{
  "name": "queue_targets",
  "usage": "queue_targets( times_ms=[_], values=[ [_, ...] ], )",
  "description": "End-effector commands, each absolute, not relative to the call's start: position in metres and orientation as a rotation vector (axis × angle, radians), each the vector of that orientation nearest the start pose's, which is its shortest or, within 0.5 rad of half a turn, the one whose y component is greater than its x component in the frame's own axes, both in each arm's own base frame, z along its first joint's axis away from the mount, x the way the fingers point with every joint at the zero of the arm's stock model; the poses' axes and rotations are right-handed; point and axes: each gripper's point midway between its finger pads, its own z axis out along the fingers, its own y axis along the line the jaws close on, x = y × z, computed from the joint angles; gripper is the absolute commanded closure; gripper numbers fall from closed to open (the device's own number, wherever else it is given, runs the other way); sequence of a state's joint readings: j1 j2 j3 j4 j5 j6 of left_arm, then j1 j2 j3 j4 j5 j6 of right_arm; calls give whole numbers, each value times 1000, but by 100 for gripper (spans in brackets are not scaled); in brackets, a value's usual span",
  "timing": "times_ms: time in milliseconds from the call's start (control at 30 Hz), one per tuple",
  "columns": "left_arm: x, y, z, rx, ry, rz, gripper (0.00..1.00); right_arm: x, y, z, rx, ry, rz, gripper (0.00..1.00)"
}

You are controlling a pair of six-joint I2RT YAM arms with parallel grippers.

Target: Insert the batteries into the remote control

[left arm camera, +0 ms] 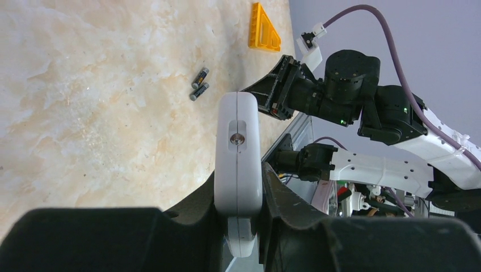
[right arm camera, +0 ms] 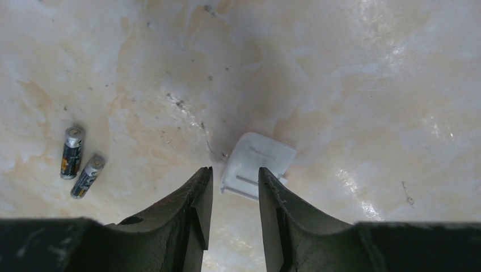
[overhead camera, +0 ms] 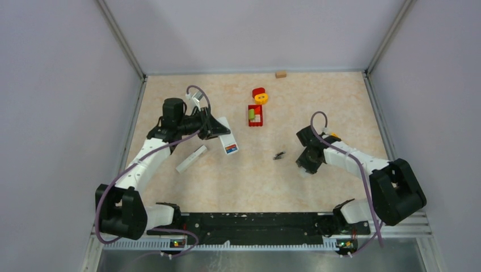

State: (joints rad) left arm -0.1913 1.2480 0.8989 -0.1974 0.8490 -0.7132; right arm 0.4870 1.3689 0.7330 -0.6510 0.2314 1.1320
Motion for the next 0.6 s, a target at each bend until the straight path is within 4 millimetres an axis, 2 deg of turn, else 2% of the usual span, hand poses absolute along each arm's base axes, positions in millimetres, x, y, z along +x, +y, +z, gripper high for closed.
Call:
queue_targets(
  times_ms=[0,433,500,567],
  values=[
    [281,-206,230,13,2193,-1406,100,226,101,26,1025,2550,22,64],
    [282,-206,230,5,2195,-1407,100,240,99,24,1075,2513,31,70],
    [282,-206,229,5,2196,-1407,100,239,99,22,1079,2520,30,74],
    [283,-205,229,5,2195,-1406,100,238,101,18,1081,2535,30,85]
  ],
)
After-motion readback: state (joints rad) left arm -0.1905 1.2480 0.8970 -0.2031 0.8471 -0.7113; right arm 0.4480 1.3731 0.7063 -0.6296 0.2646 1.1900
